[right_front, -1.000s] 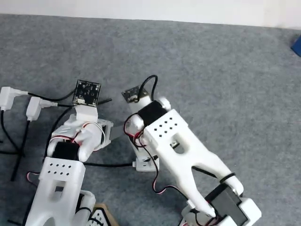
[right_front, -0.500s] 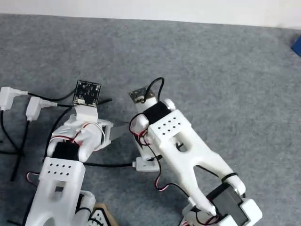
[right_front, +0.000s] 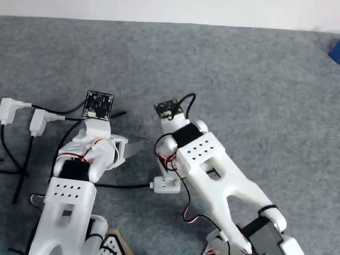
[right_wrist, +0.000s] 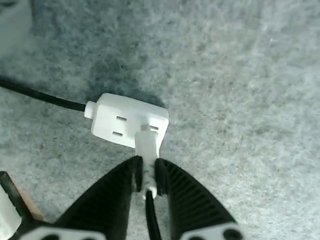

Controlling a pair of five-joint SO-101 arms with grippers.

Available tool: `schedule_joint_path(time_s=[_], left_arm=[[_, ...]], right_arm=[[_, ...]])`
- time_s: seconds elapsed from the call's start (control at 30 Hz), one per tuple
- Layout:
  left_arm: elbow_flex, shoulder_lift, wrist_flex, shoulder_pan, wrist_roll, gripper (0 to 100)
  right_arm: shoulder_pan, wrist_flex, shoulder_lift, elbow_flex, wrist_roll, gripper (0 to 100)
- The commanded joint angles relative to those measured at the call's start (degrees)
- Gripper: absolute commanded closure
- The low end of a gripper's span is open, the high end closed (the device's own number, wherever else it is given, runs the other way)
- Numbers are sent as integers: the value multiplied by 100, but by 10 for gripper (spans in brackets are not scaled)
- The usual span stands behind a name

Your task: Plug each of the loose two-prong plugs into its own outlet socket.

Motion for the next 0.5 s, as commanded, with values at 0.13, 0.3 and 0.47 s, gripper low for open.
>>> schedule_joint_path(time_s=[0.13,0.3,0.47], left_arm=[[-22,-48,-105,-13,44,604],[-22,-48,-105,-13,44,604],[-22,-48,-97,-13,44,604]], right_arm=[[110,-84,66,110,0,991],[110,57,75,119,246,992],[303,145,75,119,273,992]])
